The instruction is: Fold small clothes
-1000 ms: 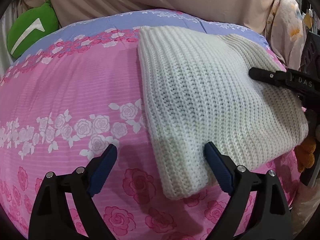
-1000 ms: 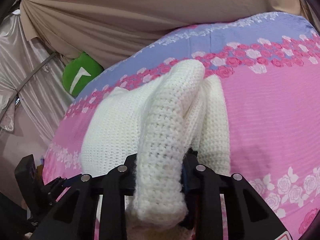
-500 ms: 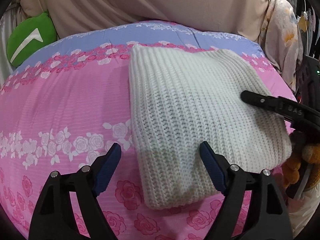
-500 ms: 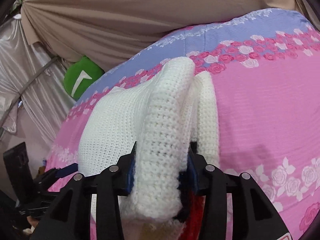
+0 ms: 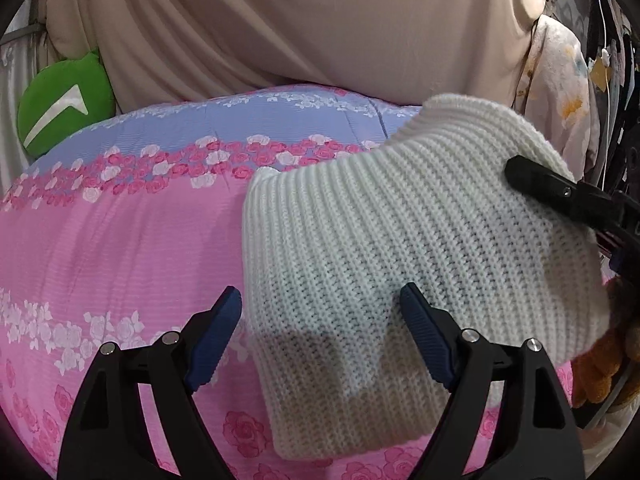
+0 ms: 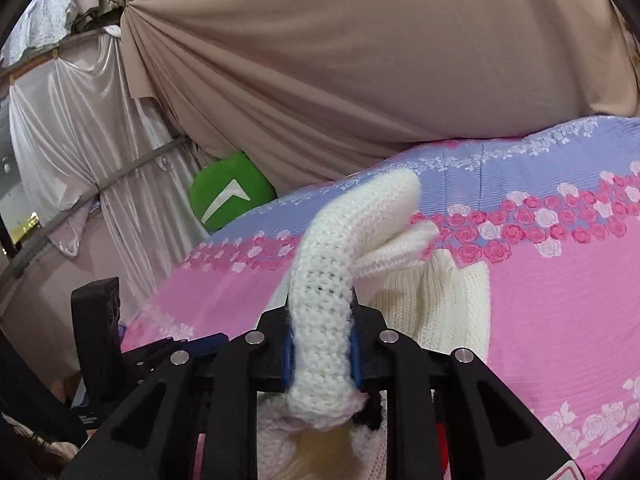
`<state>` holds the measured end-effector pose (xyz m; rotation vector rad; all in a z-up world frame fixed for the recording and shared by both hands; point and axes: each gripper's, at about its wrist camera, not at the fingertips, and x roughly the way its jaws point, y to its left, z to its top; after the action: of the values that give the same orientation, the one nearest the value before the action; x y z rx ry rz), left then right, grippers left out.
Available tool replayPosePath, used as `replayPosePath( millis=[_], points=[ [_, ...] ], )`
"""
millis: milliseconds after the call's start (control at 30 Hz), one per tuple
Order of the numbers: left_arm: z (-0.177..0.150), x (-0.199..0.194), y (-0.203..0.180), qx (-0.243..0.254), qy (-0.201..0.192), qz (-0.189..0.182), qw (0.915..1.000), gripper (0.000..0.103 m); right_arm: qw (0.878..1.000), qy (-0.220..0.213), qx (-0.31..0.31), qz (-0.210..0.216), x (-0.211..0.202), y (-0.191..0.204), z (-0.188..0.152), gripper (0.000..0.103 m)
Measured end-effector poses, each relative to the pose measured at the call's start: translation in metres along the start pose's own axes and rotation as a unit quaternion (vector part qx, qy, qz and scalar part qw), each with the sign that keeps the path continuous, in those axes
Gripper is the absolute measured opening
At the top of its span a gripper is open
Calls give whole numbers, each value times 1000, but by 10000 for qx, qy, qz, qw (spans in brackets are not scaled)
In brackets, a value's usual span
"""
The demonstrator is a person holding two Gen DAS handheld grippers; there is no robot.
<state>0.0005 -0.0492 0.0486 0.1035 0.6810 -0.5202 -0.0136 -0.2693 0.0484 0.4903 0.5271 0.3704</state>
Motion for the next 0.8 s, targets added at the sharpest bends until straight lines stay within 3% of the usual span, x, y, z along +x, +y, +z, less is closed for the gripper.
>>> replayPosePath(
  millis=[33, 100, 200, 333, 467, 533, 600, 733, 767, 800],
  points=[
    [0, 9, -3, 53, 70, 81, 9999, 80, 9994, 147, 172, -250, 7, -15, -4, 19],
    [-3, 32, -5, 75, 332, 226, 9992, 80, 9881, 863, 648, -1095, 39, -62, -28, 19],
    [-12, 58, 3, -148, 659, 71, 9977, 85, 9863, 790, 1309, -618, 31, -86, -40, 20],
    [-10, 54, 2, -92, 596, 144, 9981, 86, 9889, 447, 760, -1196, 5, -54, -24, 24],
    [-12, 50, 1, -30, 567, 216, 9982, 86, 9918, 128, 545, -1152, -22, -36, -18, 24],
    [-13, 50, 2, -55, 579, 194, 9981, 86, 9906, 300, 494, -1243, -21, -35, -24, 31],
    [-12, 48, 3, -59, 591, 167, 9981, 86, 9881, 635, 623, -1253, -18, -41, -41, 44],
    [-15, 37, 2, -23, 590, 69, 9982, 85, 9888, 822, 970, -777, -27, -38, -71, 49],
    [-17, 37, 0, 27, 602, 75, 9982, 85, 9892, 838, 888, -815, -26, -35, -76, 47],
    [-18, 37, -1, 68, 620, 92, 9980, 85, 9886, 914, 746, -932, -22, -33, -79, 20]
  ],
)
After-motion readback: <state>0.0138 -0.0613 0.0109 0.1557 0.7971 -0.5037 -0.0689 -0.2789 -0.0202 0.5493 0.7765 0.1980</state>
